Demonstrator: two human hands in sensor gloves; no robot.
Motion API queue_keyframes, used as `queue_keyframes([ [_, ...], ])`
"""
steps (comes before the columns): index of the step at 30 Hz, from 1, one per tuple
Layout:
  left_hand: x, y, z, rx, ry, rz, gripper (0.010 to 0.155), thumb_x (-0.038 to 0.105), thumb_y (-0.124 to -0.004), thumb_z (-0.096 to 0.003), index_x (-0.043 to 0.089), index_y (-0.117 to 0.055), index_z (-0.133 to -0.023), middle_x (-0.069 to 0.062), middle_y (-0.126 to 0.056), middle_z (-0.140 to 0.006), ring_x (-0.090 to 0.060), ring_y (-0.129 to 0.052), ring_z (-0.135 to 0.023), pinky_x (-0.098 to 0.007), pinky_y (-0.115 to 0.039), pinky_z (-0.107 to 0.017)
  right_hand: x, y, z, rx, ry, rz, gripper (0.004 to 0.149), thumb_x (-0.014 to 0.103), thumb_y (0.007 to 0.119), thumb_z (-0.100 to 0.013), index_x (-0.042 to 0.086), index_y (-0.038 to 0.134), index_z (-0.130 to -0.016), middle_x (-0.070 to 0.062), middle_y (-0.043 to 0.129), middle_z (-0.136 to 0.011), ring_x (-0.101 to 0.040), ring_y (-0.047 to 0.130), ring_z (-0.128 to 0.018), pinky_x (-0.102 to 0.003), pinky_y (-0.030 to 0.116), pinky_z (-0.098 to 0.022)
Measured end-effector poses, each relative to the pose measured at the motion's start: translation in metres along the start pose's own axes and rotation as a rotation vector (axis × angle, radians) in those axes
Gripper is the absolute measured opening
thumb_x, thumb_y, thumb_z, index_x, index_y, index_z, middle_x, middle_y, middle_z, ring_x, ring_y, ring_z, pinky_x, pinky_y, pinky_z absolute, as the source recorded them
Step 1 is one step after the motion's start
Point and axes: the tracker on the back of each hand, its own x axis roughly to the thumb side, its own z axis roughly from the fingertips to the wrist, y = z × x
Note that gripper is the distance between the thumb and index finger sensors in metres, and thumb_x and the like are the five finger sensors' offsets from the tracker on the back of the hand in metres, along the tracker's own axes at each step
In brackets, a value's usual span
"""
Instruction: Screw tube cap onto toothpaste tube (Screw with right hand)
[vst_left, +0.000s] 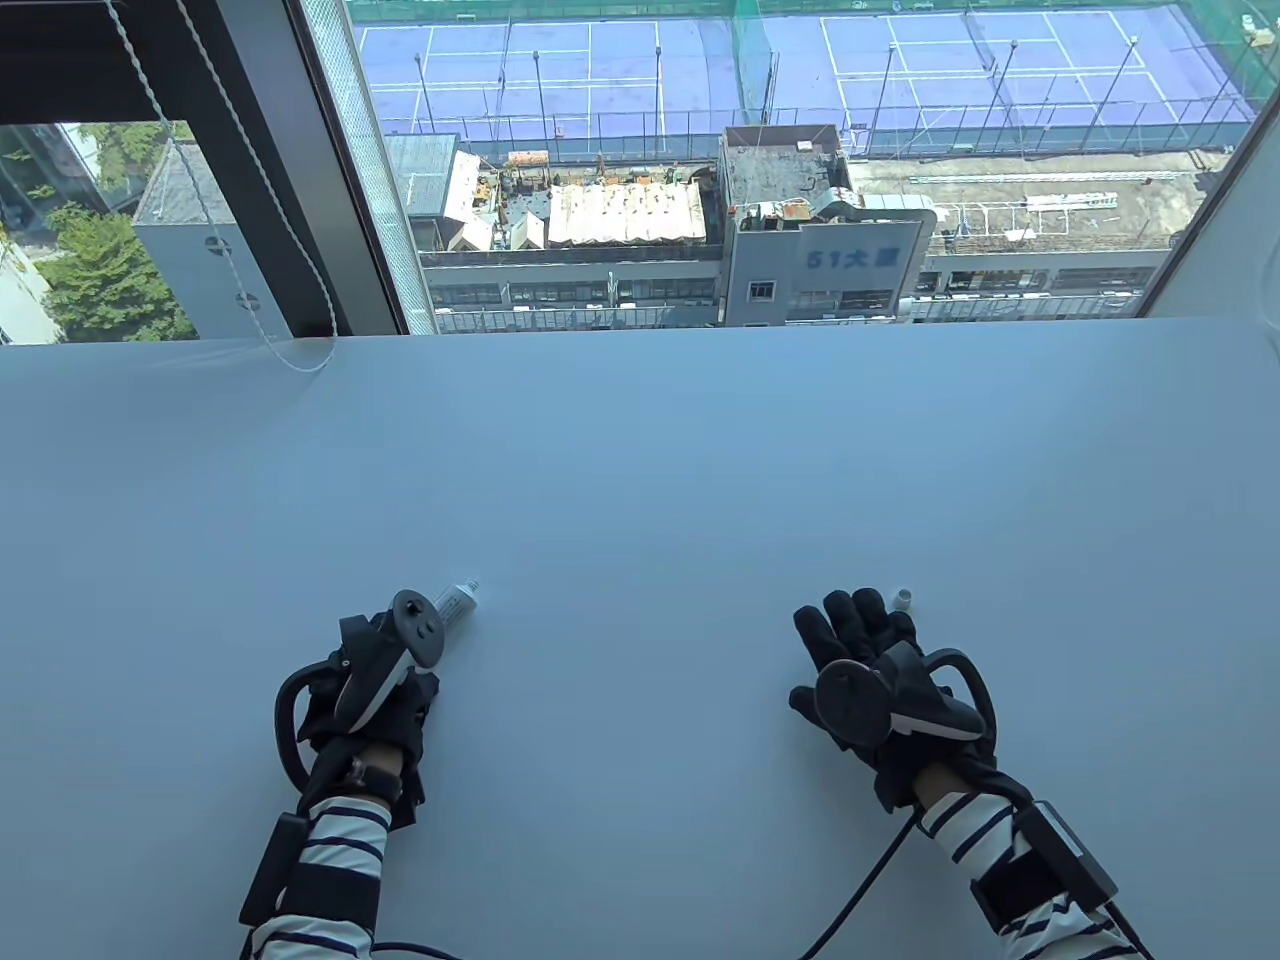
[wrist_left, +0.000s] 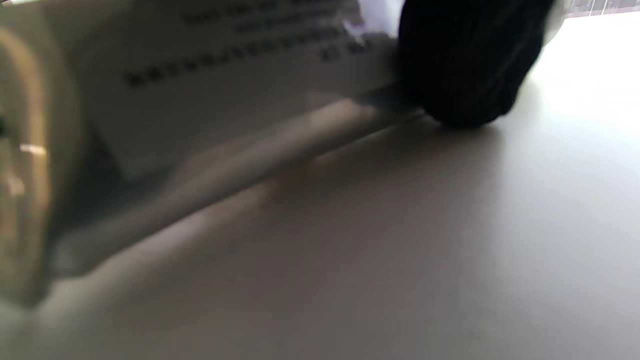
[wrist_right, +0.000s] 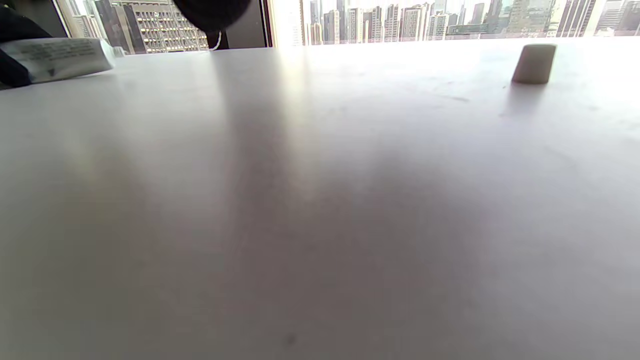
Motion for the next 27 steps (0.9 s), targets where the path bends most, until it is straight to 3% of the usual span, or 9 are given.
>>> queue_keyframes([
  [4, 0.009, -0.003, 0.003, 0.004, -0.027, -0.03, 0.059, 0.051, -0.083, -0.0493, 0.027, -0.067, -0.101, -0.007, -0.071, -0.084, -0.031, -0.079, -0.084, -0.058, -0.066, -0.069, -0.037, -0.017, -0.003, 0.007, 0.254, -0.087, 0.077, 0.038, 0.06, -0.067, -0.004, 0.015, -0.115, -0.038, 0.015, -0.116, -0.063, 0.012, -0.1, -0.07, 0.019, -0.064],
  [8, 0.023, -0.011, 0.007, 0.027, -0.072, -0.098, 0.059, 0.049, -0.075, -0.0536, 0.023, -0.056, -0.103, -0.009, -0.06, -0.112, -0.039, -0.07, -0.093, -0.061, -0.059, -0.073, -0.068, -0.016, -0.009, -0.271, 0.381, -0.151, 0.06, 0.026, 0.069, -0.063, -0.003, 0.05, -0.112, -0.035, 0.051, -0.112, -0.063, 0.043, -0.099, -0.07, 0.032, -0.065],
  [10, 0.031, -0.012, 0.009, 0.02, -0.087, -0.145, 0.06, 0.046, -0.073, -0.0552, 0.019, -0.05, -0.104, -0.016, -0.059, -0.11, -0.044, -0.068, -0.098, -0.059, -0.06, -0.073, -0.075, -0.01, -0.02, -0.18, 0.417, -0.171, 0.057, 0.023, 0.07, -0.063, 0.0, 0.051, -0.111, -0.032, 0.053, -0.112, -0.062, 0.045, -0.1, -0.07, 0.035, -0.066],
  [13, 0.036, -0.013, 0.01, 0.022, -0.114, -0.157, 0.06, 0.044, -0.071, -0.0568, 0.017, -0.047, -0.104, -0.023, -0.059, -0.108, -0.047, -0.068, -0.097, -0.058, -0.062, -0.072, -0.071, -0.001, -0.037, -0.032, 0.357, -0.116, 0.058, 0.021, 0.07, -0.062, 0.011, 0.044, -0.114, -0.023, 0.04, -0.118, -0.058, 0.038, -0.103, -0.068, 0.034, -0.068],
  [17, 0.037, -0.01, 0.014, 0.077, -0.127, -0.176, 0.06, 0.044, -0.073, -0.0558, 0.017, -0.049, -0.103, -0.022, -0.065, -0.104, -0.045, -0.073, -0.094, -0.056, -0.066, -0.07, -0.052, 0.002, -0.046, -0.053, 0.367, 0.114, 0.048, 0.017, 0.073, -0.06, 0.01, 0.063, -0.106, -0.022, 0.061, -0.11, -0.052, 0.065, -0.097, -0.064, 0.051, -0.067],
  [20, 0.038, -0.001, 0.019, 0.091, -0.176, -0.101, 0.061, 0.047, -0.073, -0.0547, 0.018, -0.05, -0.102, -0.02, -0.07, -0.101, -0.042, -0.077, -0.092, -0.054, -0.068, -0.068, -0.036, 0.002, -0.045, -0.071, 0.323, 0.281, 0.042, 0.016, 0.077, -0.057, 0.006, 0.075, -0.098, -0.026, 0.08, -0.094, -0.047, 0.084, -0.08, -0.064, 0.062, -0.06],
  [24, 0.05, 0.013, 0.035, 0.166, -0.295, 0.008, 0.062, 0.049, -0.073, -0.0528, 0.021, -0.049, -0.102, -0.017, -0.069, -0.099, -0.04, -0.078, -0.089, -0.054, -0.068, -0.067, -0.023, 0.001, -0.034, -0.019, 0.271, 0.275, 0.038, 0.02, 0.077, -0.058, 0.001, 0.078, -0.091, -0.027, 0.087, -0.076, -0.04, 0.088, -0.062, -0.064, 0.066, -0.053],
  [26, 0.059, 0.019, 0.046, 0.222, -0.369, 0.032, 0.065, 0.051, -0.074, -0.051, 0.025, -0.047, -0.104, -0.015, -0.069, -0.099, -0.038, -0.078, -0.088, -0.053, -0.068, -0.067, -0.016, -0.005, -0.021, -0.129, 0.179, 0.119, 0.037, 0.022, 0.077, -0.058, 0.003, 0.078, -0.09, -0.025, 0.088, -0.075, -0.037, 0.089, -0.059, -0.063, 0.068, -0.052],
  [27, 0.065, 0.021, 0.053, 0.256, -0.412, 0.05, 0.067, 0.052, -0.074, -0.0493, 0.027, -0.047, -0.105, -0.014, -0.07, -0.098, -0.037, -0.078, -0.088, -0.052, -0.068, -0.067, -0.011, -0.01, -0.009, -0.339, 0.092, -0.031, 0.038, 0.021, 0.078, -0.056, 0.002, 0.08, -0.088, -0.026, 0.089, -0.072, -0.038, 0.091, -0.056, -0.063, 0.069, -0.049],
])
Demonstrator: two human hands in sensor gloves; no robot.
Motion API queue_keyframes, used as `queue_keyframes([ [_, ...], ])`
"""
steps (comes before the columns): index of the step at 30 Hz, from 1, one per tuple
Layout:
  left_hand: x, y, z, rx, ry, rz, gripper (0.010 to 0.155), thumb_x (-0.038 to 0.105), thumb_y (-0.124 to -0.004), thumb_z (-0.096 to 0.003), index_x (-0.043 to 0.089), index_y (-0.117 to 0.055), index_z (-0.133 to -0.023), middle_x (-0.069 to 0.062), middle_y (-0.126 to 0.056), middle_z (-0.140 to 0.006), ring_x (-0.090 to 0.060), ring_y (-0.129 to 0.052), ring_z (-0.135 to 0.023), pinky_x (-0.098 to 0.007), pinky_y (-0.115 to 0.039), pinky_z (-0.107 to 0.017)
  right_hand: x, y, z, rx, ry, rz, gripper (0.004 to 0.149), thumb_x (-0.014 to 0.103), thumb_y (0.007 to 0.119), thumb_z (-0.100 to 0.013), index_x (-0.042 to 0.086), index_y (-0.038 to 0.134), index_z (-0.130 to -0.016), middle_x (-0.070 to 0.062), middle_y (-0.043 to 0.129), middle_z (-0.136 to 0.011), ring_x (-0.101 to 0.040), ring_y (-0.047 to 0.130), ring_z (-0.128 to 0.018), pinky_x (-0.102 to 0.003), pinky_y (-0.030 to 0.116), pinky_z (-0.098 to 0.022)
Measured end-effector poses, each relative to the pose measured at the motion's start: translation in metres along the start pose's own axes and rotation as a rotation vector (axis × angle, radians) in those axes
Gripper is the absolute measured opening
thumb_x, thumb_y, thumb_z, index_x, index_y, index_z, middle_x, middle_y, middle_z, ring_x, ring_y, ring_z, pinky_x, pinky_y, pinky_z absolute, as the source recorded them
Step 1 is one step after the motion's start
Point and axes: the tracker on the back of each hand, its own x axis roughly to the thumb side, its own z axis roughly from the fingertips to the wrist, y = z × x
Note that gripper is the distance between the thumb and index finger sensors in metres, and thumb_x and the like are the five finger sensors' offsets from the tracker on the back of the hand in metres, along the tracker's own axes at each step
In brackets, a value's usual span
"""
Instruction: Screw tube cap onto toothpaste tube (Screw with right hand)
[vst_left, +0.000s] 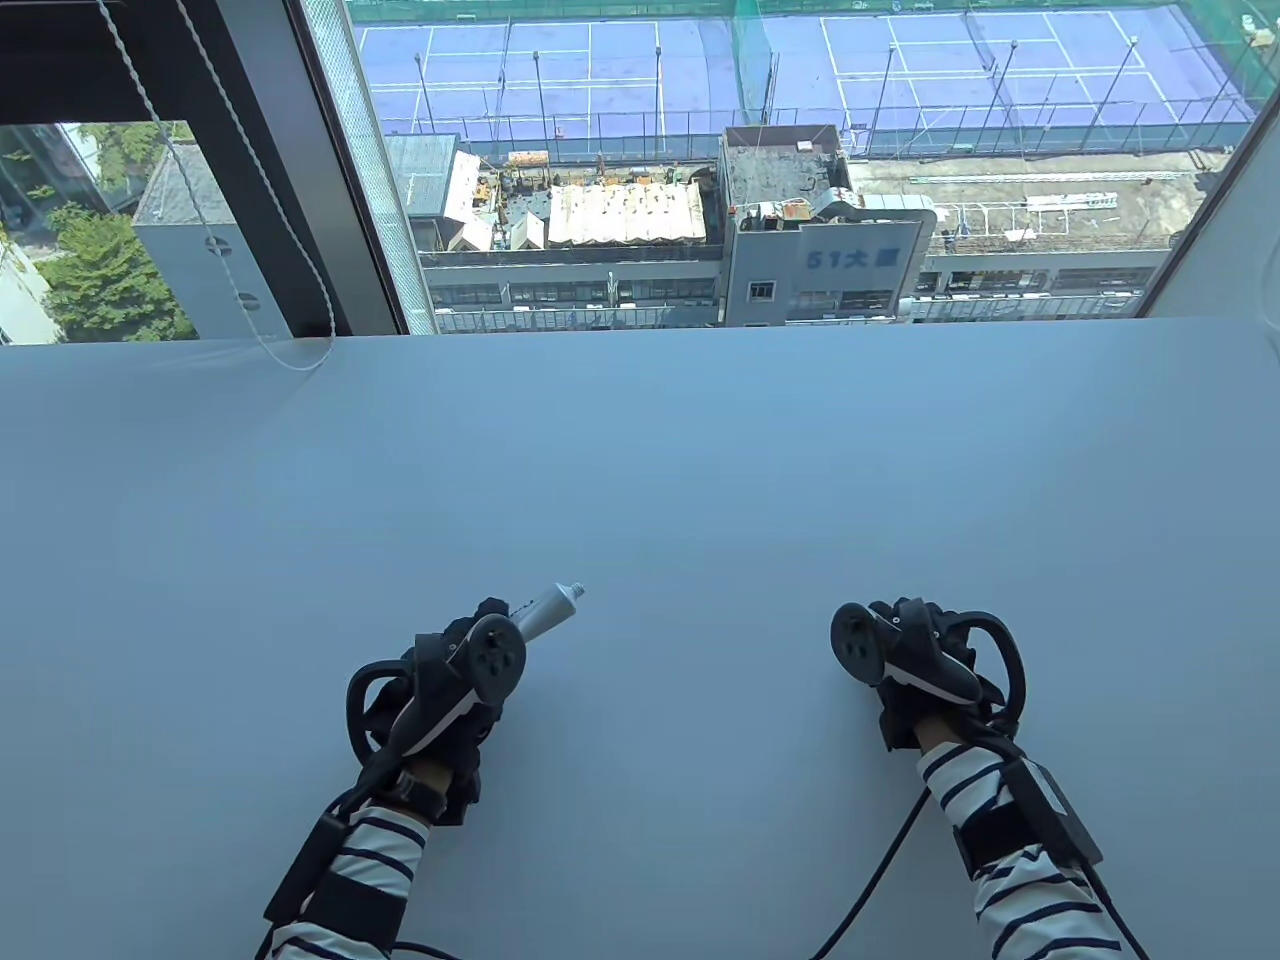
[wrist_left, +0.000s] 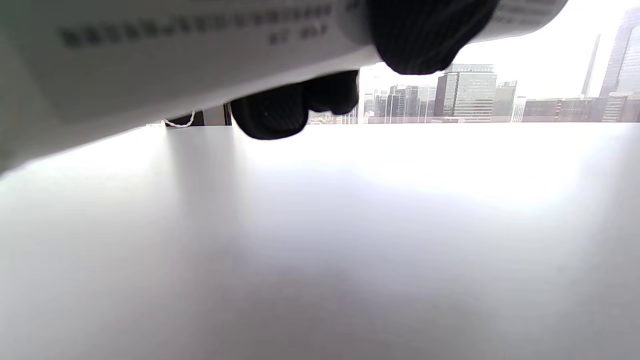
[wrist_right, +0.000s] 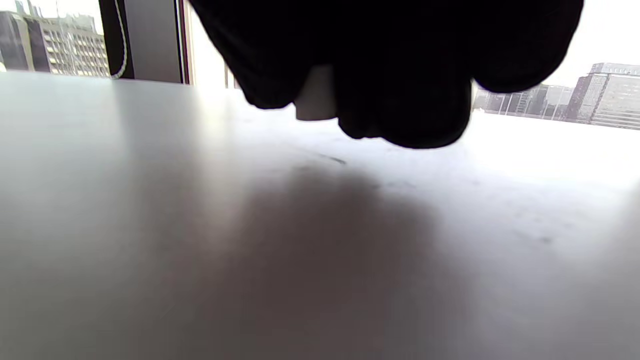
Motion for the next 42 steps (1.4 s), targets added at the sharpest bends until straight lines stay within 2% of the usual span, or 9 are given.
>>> queue_keyframes([
  [1, 0.01, 0.003, 0.004, 0.031, -0.056, 0.023, 0.068, 0.052, -0.075, -0.0482, 0.027, -0.047, -0.105, -0.013, -0.07, -0.098, -0.036, -0.079, -0.087, -0.052, -0.068, -0.067, 0.006, -0.009, 0.007, -0.141, -0.063, -0.209, 0.038, 0.02, 0.079, -0.056, 0.001, 0.079, -0.088, -0.027, 0.089, -0.074, -0.04, 0.091, -0.057, -0.064, 0.069, -0.049],
  [2, 0.018, 0.005, 0.007, 0.047, -0.093, 0.037, 0.068, 0.053, -0.075, -0.0475, 0.028, -0.047, -0.105, -0.013, -0.07, -0.098, -0.036, -0.079, -0.087, -0.051, -0.068, -0.067, 0.012, -0.015, 0.012, -0.17, -0.047, -0.373, 0.038, 0.018, 0.079, -0.055, 0.001, 0.078, -0.089, -0.027, 0.088, -0.077, -0.042, 0.09, -0.061, -0.065, 0.068, -0.05],
  [4, 0.037, 0.008, 0.015, 0.085, -0.18, 0.046, 0.069, 0.054, -0.076, -0.0459, 0.029, -0.048, -0.104, -0.012, -0.071, -0.097, -0.035, -0.079, -0.085, -0.051, -0.069, -0.066, 0.024, -0.018, 0.024, -0.141, -0.001, -0.714, 0.038, 0.015, 0.078, -0.055, 0.002, 0.077, -0.091, -0.027, 0.086, -0.082, -0.043, 0.09, -0.066, -0.065, 0.068, -0.052],
  [7, 0.059, 0.011, 0.027, 0.141, -0.28, 0.007, 0.071, 0.057, -0.076, -0.0438, 0.03, -0.048, -0.103, -0.011, -0.072, -0.096, -0.033, -0.08, -0.084, -0.05, -0.069, -0.066, 0.041, -0.016, 0.043, -0.166, 0.003, -1.028, 0.038, 0.014, 0.079, -0.055, 0.001, 0.078, -0.091, -0.027, 0.087, -0.082, -0.043, 0.092, -0.066, -0.063, 0.071, -0.052],
  [14, 0.079, 0.009, 0.04, 0.198, -0.381, -0.109, 0.072, 0.058, -0.077, -0.0423, 0.031, -0.049, -0.103, -0.009, -0.072, -0.095, -0.033, -0.08, -0.083, -0.049, -0.069, -0.066, 0.053, -0.011, 0.053, -0.223, -0.027, -1.133, 0.04, 0.016, 0.08, -0.054, 0.003, 0.077, -0.092, -0.025, 0.087, -0.084, -0.041, 0.094, -0.068, -0.06, 0.075, -0.052],
  [23, 0.082, 0.007, 0.043, 0.208, -0.411, -0.132, 0.072, 0.058, -0.078, -0.0422, 0.031, -0.049, -0.103, -0.009, -0.072, -0.096, -0.033, -0.08, -0.083, -0.049, -0.069, -0.066, 0.059, -0.006, 0.051, -0.187, -0.075, -1.09, 0.04, 0.014, 0.08, -0.053, 0.003, 0.078, -0.092, -0.025, 0.087, -0.084, -0.041, 0.093, -0.069, -0.06, 0.075, -0.053],
  [36, 0.086, 0.005, 0.046, 0.212, -0.442, -0.183, 0.072, 0.058, -0.078, -0.0417, 0.033, -0.049, -0.102, -0.008, -0.072, -0.096, -0.032, -0.079, -0.085, -0.049, -0.068, -0.068, 0.062, 0.004, 0.05, -0.098, -0.077, -0.976, 0.041, 0.024, 0.063, -0.06, -0.004, 0.081, -0.083, -0.023, 0.093, -0.058, -0.032, 0.094, -0.041, -0.06, 0.076, -0.039],
  [39, 0.085, 0.005, 0.046, 0.208, -0.435, -0.177, 0.072, 0.058, -0.078, -0.0418, 0.032, -0.049, -0.102, -0.008, -0.072, -0.096, -0.032, -0.079, -0.085, -0.049, -0.068, -0.067, 0.062, 0.009, 0.051, -0.08, -0.096, -1.006, 0.053, 0.033, 0.056, -0.062, -0.007, 0.075, -0.09, -0.027, 0.09, -0.063, -0.037, 0.092, -0.046, -0.063, 0.072, -0.04],
  [42, 0.083, 0.006, 0.045, 0.208, -0.423, -0.182, 0.072, 0.058, -0.078, -0.0418, 0.032, -0.049, -0.102, -0.009, -0.072, -0.096, -0.032, -0.079, -0.084, -0.049, -0.068, -0.067, 0.064, 0.013, 0.05, -0.003, -0.126, -1.022, 0.058, 0.036, 0.049, -0.066, -0.009, 0.053, -0.102, -0.029, 0.085, -0.068, -0.039, 0.088, -0.05, -0.064, 0.069, -0.042],
])
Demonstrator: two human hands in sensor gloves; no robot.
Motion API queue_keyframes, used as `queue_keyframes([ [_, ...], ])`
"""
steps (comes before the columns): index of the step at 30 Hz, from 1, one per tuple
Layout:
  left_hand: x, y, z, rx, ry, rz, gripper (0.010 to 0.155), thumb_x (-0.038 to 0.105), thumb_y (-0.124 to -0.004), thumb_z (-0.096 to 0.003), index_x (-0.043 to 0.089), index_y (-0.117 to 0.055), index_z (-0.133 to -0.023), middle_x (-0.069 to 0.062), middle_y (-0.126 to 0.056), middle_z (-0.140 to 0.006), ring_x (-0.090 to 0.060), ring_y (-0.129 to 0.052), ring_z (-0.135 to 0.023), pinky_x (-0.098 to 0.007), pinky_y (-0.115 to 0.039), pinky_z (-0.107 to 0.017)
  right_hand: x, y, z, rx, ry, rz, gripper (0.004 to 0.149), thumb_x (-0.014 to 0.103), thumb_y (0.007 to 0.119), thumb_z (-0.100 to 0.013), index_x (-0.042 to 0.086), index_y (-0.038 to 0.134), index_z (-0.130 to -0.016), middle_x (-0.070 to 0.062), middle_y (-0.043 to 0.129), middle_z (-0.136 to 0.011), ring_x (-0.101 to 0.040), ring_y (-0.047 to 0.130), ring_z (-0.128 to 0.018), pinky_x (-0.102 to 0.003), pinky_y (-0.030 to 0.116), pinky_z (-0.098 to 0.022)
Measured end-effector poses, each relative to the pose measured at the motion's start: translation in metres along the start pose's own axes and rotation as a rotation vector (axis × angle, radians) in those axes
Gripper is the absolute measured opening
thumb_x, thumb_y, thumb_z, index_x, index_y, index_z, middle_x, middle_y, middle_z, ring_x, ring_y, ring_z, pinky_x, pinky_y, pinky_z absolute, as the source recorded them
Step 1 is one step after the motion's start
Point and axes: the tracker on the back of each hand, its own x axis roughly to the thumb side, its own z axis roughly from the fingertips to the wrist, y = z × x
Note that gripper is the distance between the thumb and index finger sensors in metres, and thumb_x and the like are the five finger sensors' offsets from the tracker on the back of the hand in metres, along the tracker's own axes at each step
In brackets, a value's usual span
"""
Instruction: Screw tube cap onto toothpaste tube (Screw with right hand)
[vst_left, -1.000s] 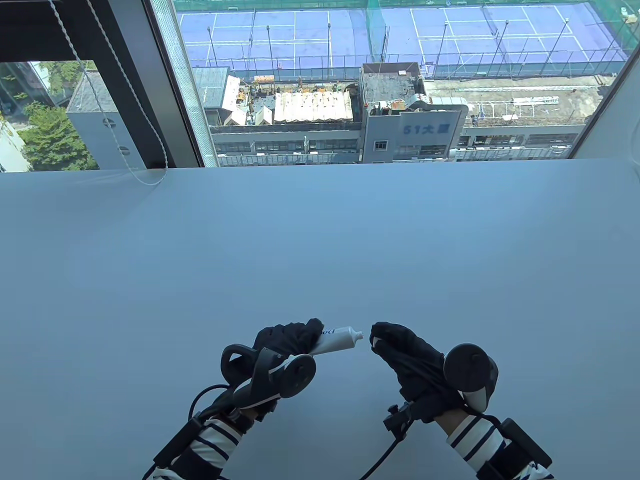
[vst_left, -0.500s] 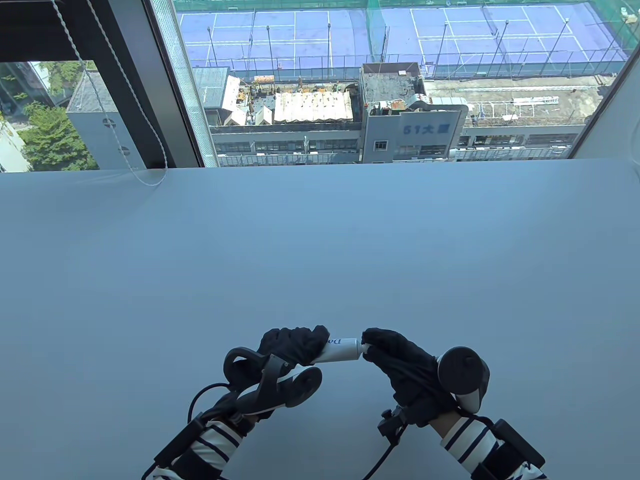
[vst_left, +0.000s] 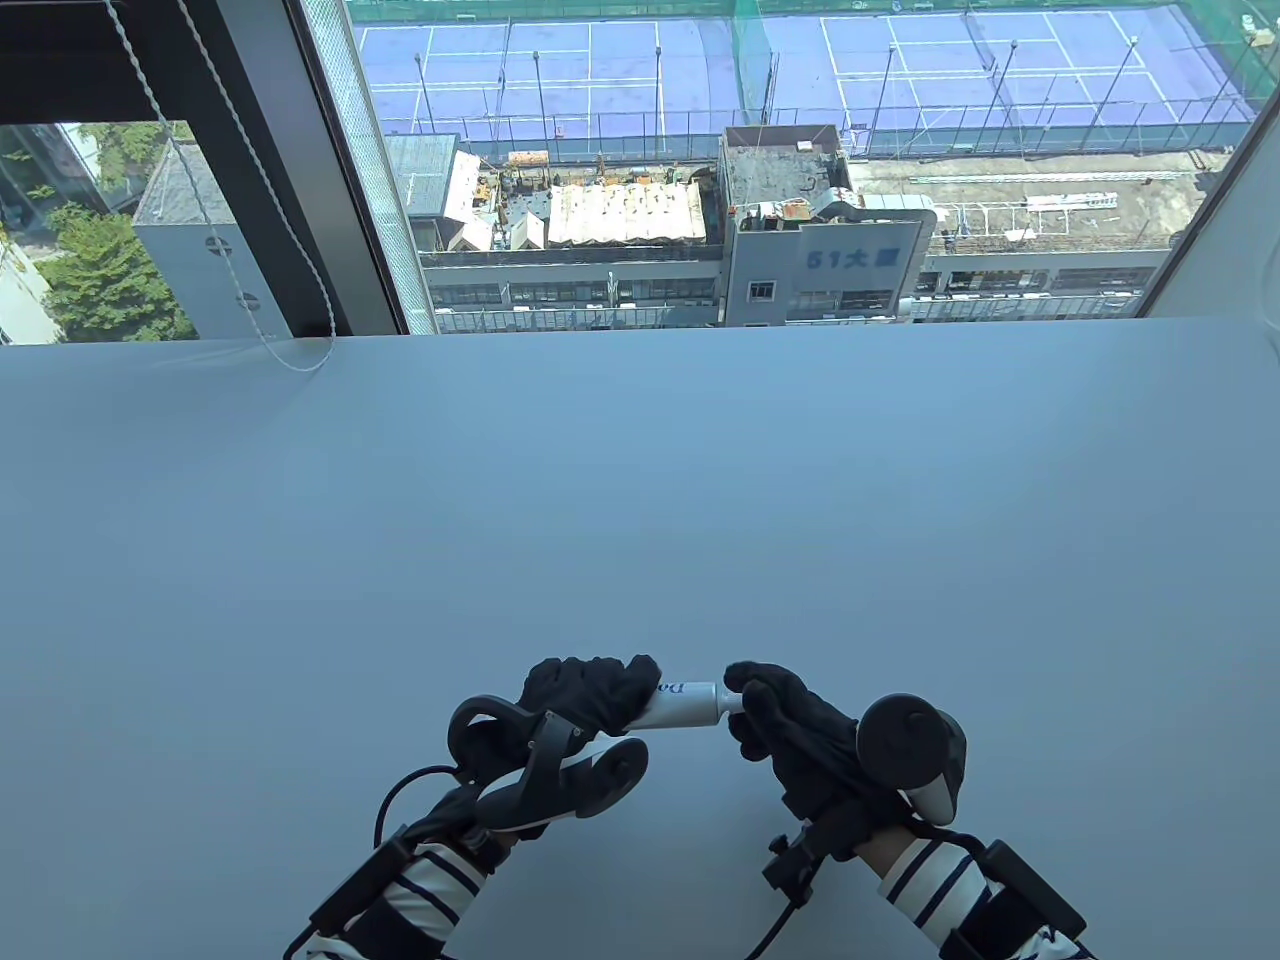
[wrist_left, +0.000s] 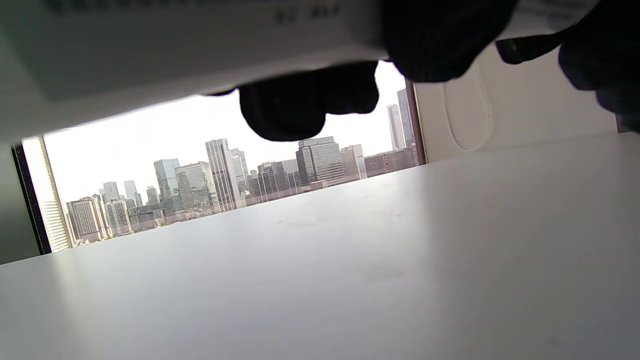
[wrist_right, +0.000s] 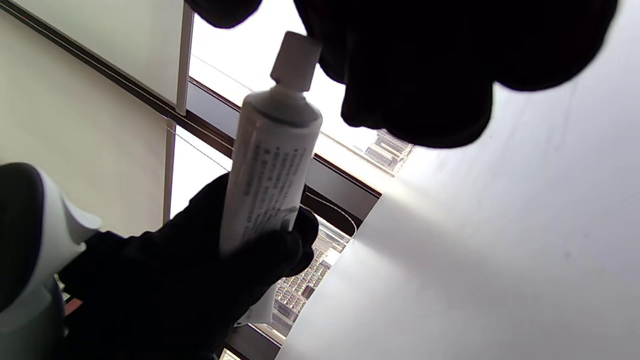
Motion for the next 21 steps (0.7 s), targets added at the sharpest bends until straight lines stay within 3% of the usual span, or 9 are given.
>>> queue_keyframes([
  [6, 0.0002, 0.0005, 0.0006, 0.006, -0.007, 0.0, 0.072, 0.058, -0.078, -0.0418, 0.032, -0.049, -0.102, -0.008, -0.072, -0.096, -0.032, -0.079, -0.085, -0.049, -0.068, -0.067, -0.0005, 0.0033, -0.0009, 0.017, -0.01, -0.003, 0.044, 0.024, 0.051, -0.065, -0.009, 0.058, -0.095, -0.022, 0.085, -0.061, -0.035, 0.088, -0.044, -0.062, 0.07, -0.04],
  [9, 0.0014, 0.0004, 0.0004, 0.006, -0.014, 0.003, 0.072, 0.058, -0.078, -0.0418, 0.033, -0.049, -0.102, -0.008, -0.071, -0.096, -0.032, -0.079, -0.085, -0.049, -0.068, -0.068, -0.0026, 0.0011, -0.0006, -0.006, 0.024, 0.031, 0.045, 0.029, 0.049, -0.065, -0.006, 0.07, -0.084, -0.015, 0.089, -0.046, -0.032, 0.091, -0.034, -0.06, 0.073, -0.035],
  [11, 0.0011, 0.0, 0.0, 0.0, -0.011, 0.006, 0.072, 0.058, -0.078, -0.0417, 0.032, -0.049, -0.102, -0.008, -0.072, -0.096, -0.032, -0.079, -0.085, -0.049, -0.068, -0.068, -0.0052, -0.0002, -0.0001, -0.025, 0.065, 0.043, 0.054, 0.038, 0.048, -0.064, -0.005, 0.076, -0.079, -0.014, 0.09, -0.038, -0.031, 0.091, -0.028, -0.059, 0.074, -0.032],
  [14, -0.0004, -0.0005, 0.0, -0.006, -0.004, 0.005, 0.072, 0.057, -0.078, -0.0418, 0.032, -0.049, -0.102, -0.008, -0.072, -0.096, -0.032, -0.079, -0.085, -0.049, -0.068, -0.067, -0.0075, -0.0015, 0.0009, -0.013, 0.054, 0.03, 0.064, 0.044, 0.043, -0.066, -0.01, 0.066, -0.09, -0.015, 0.089, -0.043, -0.032, 0.09, -0.031, -0.06, 0.073, -0.032],
  [17, -0.0008, 0.0, 0.0001, -0.007, -0.002, 0.007, 0.072, 0.057, -0.078, -0.0418, 0.032, -0.049, -0.102, -0.008, -0.072, -0.096, -0.032, -0.079, -0.085, -0.049, -0.068, -0.067, -0.0056, 0.0002, -0.0003, 0.032, 0.005, 0.004, 0.06, 0.039, 0.05, -0.067, -0.011, 0.053, -0.101, -0.017, 0.088, -0.047, -0.033, 0.089, -0.035, -0.061, 0.072, -0.035],
  [21, 0.0009, 0.0, 0.0004, 0.001, -0.012, 0.008, 0.072, 0.057, -0.078, -0.0418, 0.033, -0.049, -0.102, -0.008, -0.071, -0.097, -0.032, -0.079, -0.085, -0.049, -0.067, -0.068, -0.0021, 0.0027, -0.0004, 0.017, -0.012, 0.008, 0.047, 0.027, 0.054, -0.066, -0.01, 0.058, -0.094, -0.014, 0.088, -0.044, -0.031, 0.09, -0.032, -0.059, 0.073, -0.033],
])
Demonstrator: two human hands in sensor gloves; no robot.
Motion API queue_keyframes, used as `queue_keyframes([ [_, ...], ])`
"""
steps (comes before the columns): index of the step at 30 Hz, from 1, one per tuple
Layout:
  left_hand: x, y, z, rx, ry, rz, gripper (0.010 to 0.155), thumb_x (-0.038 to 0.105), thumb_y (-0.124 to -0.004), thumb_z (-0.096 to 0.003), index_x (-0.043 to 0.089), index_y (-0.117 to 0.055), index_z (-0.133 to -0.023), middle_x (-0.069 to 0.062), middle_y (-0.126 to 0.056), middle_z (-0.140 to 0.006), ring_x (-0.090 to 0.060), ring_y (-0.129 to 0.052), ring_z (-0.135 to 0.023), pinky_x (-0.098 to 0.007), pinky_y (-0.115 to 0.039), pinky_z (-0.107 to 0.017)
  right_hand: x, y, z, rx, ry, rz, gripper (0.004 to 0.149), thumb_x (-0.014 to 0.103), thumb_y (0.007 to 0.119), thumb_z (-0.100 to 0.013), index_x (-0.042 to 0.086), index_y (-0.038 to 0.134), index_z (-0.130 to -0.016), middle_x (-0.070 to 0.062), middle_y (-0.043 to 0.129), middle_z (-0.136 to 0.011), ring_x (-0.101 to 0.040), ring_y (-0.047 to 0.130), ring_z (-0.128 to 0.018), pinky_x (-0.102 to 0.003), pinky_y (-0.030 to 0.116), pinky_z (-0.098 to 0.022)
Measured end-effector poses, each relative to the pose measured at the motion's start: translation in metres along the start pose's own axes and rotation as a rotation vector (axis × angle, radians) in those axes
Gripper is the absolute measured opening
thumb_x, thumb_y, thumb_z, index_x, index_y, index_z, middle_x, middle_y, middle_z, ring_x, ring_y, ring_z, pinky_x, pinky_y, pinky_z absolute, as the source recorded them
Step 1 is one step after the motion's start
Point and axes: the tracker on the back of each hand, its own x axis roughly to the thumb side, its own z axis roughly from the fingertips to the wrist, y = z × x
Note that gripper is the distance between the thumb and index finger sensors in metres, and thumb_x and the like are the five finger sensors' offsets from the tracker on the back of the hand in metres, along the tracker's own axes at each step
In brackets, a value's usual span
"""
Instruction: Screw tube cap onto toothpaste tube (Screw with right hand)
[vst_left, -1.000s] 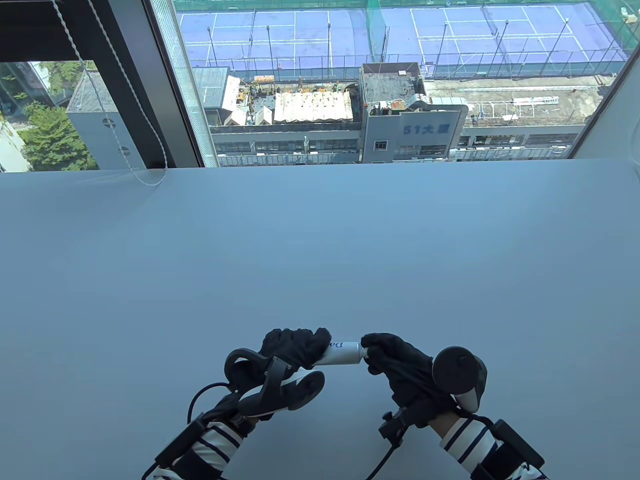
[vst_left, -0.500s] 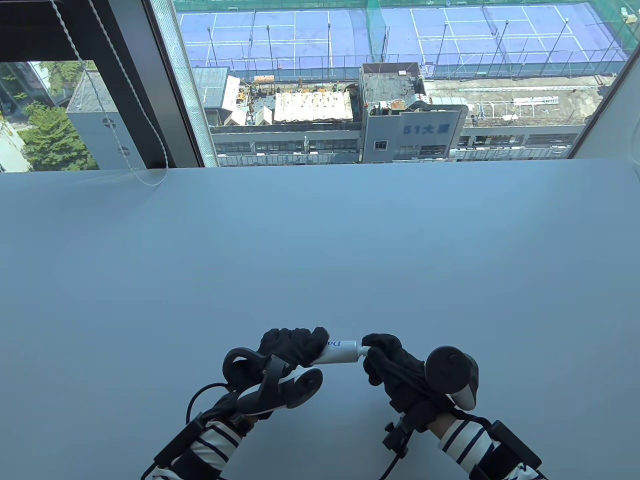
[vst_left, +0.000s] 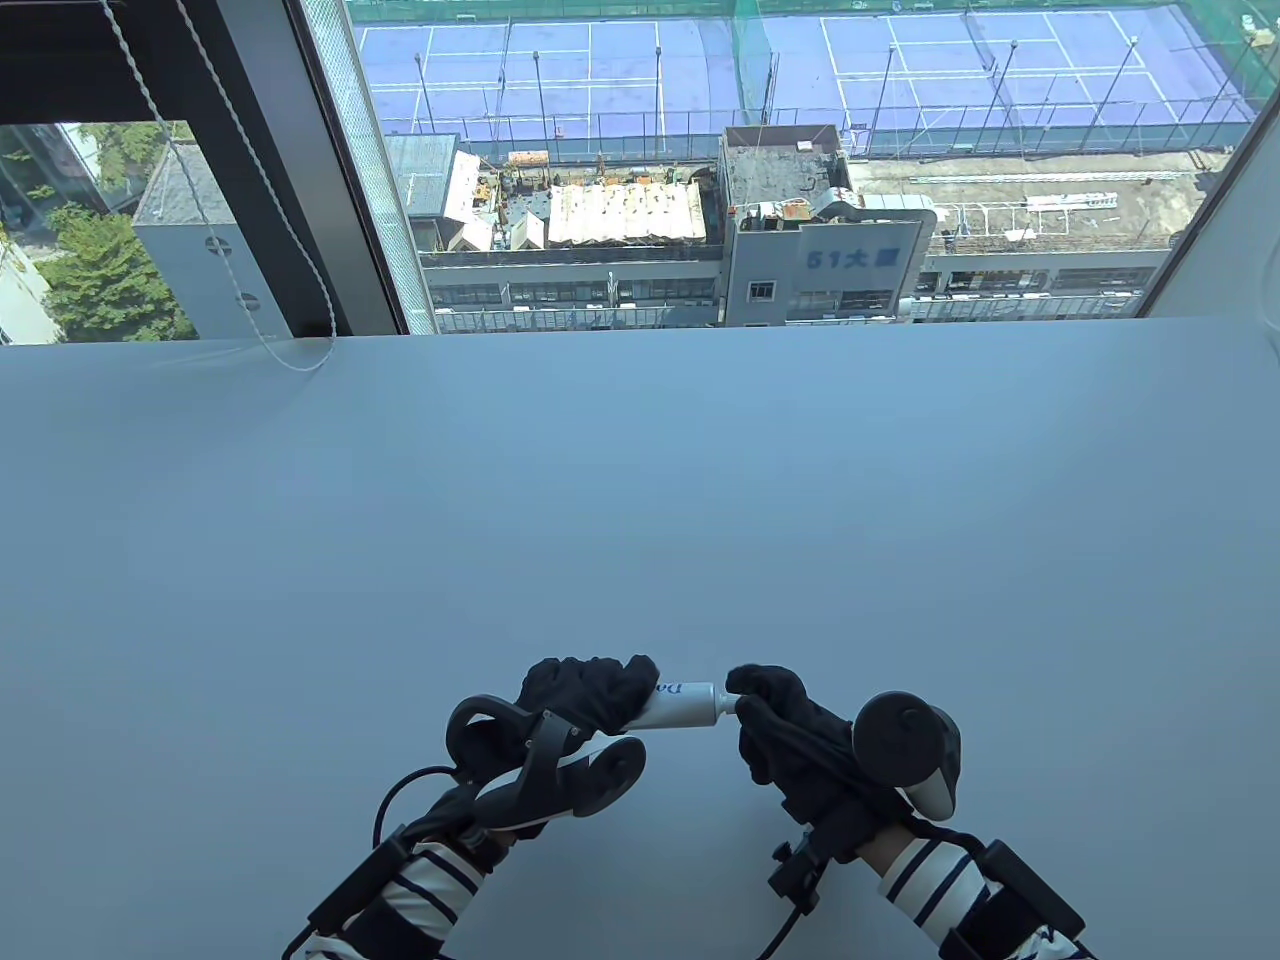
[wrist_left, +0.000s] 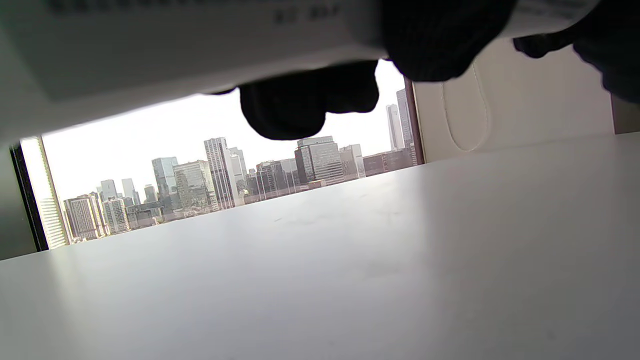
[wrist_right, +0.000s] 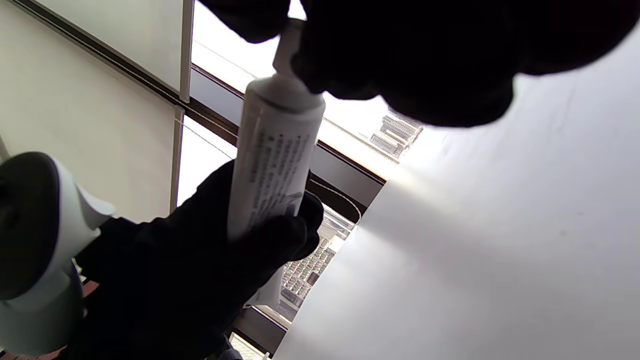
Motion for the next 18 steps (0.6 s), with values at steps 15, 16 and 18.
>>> queue_keyframes([
  [15, -0.002, -0.0036, 0.0, -0.028, 0.001, 0.031, 0.072, 0.057, -0.078, -0.0415, 0.032, -0.049, -0.102, -0.008, -0.072, -0.096, -0.032, -0.079, -0.085, -0.049, -0.068, -0.067, -0.0064, -0.0004, -0.0003, 0.034, 0.025, -0.027, 0.054, 0.035, 0.053, -0.067, -0.01, 0.058, -0.096, -0.009, 0.088, -0.036, -0.026, 0.089, -0.024, -0.056, 0.075, -0.029],
  [16, -0.0012, -0.0028, 0.0005, -0.022, -0.006, 0.034, 0.072, 0.057, -0.078, -0.0415, 0.033, -0.049, -0.102, -0.008, -0.072, -0.096, -0.032, -0.079, -0.085, -0.049, -0.068, -0.067, -0.0055, 0.0007, -0.0002, 0.027, 0.015, -0.031, 0.049, 0.031, 0.055, -0.066, -0.009, 0.059, -0.094, -0.009, 0.088, -0.035, -0.026, 0.089, -0.024, -0.055, 0.075, -0.028],
  [18, -0.0008, -0.0027, 0.0007, -0.017, -0.009, 0.025, 0.072, 0.057, -0.078, -0.0415, 0.033, -0.049, -0.102, -0.008, -0.072, -0.096, -0.032, -0.079, -0.085, -0.049, -0.068, -0.068, -0.0055, -0.0005, 0.0001, 0.001, 0.034, -0.029, 0.045, 0.029, 0.054, -0.066, -0.009, 0.069, -0.087, -0.008, 0.088, -0.03, -0.025, 0.089, -0.019, -0.055, 0.076, -0.026],
])
